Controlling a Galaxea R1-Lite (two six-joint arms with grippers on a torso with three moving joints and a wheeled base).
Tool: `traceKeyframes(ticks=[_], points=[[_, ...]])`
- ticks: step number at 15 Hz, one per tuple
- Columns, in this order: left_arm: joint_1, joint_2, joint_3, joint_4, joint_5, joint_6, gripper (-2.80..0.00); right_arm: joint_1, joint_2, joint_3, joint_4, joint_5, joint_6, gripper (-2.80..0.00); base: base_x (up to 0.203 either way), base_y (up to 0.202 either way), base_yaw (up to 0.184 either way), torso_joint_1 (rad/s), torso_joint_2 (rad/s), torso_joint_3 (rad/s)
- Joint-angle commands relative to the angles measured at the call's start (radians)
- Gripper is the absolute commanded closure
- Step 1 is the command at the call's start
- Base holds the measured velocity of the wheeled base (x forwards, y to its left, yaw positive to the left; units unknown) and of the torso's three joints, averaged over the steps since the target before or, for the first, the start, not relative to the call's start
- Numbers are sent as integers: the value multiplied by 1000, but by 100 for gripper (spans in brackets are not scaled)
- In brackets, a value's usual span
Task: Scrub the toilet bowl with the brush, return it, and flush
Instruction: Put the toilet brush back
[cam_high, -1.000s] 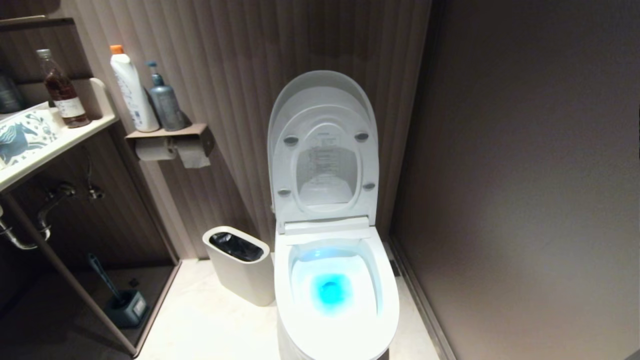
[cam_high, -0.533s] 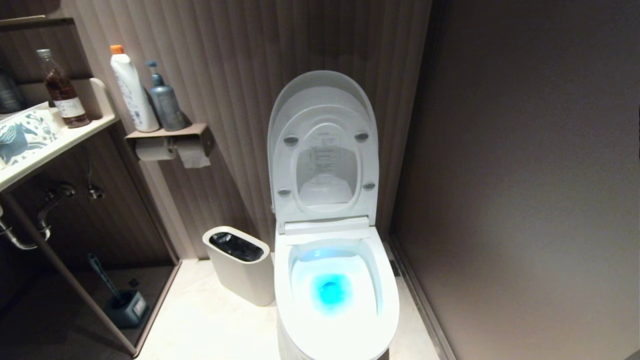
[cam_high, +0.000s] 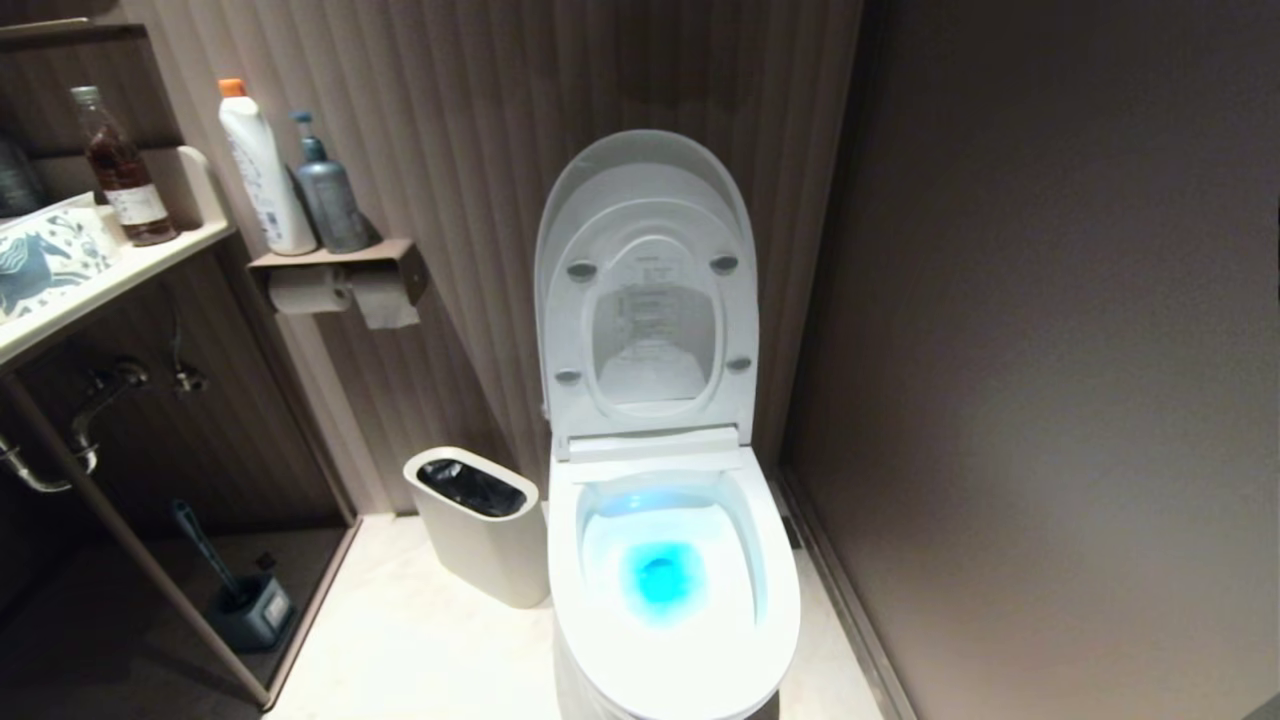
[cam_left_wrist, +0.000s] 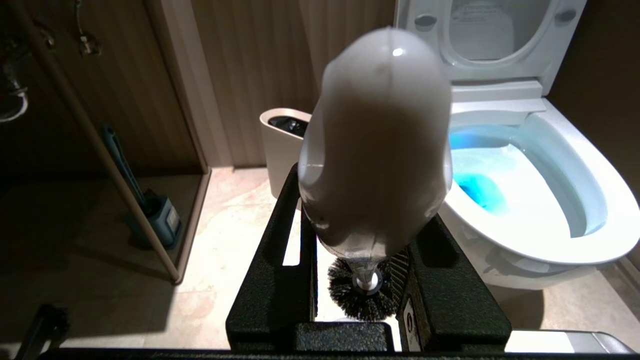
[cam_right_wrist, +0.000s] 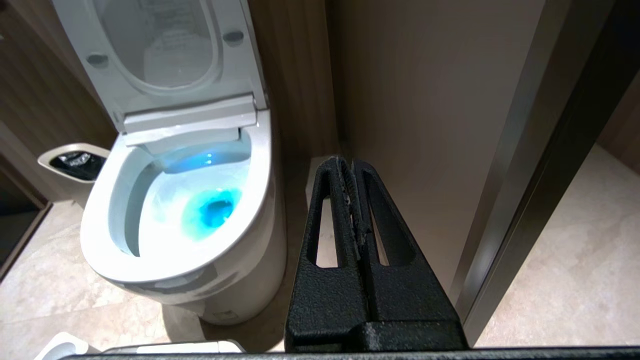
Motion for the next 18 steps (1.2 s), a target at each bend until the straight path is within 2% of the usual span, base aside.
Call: traceKeyframes(ticks=[1, 7, 15, 18], points=[[0, 2, 0, -1, 0, 1, 0, 0, 2, 0, -1, 0, 0, 0, 0, 0, 0, -228, 337, 116], [0, 2, 0, -1, 0, 0, 0, 0, 1, 0, -1, 0, 0, 0, 0, 0, 0, -216, 306, 129], [0, 2, 0, -1, 0, 1, 0, 0, 0, 0, -1, 0, 0, 0, 0, 0, 0, -13, 108, 45], [0, 2, 0, -1, -9, 29, 0, 0, 0, 0, -2, 0, -1, 0, 0, 0, 0, -1, 1, 28]])
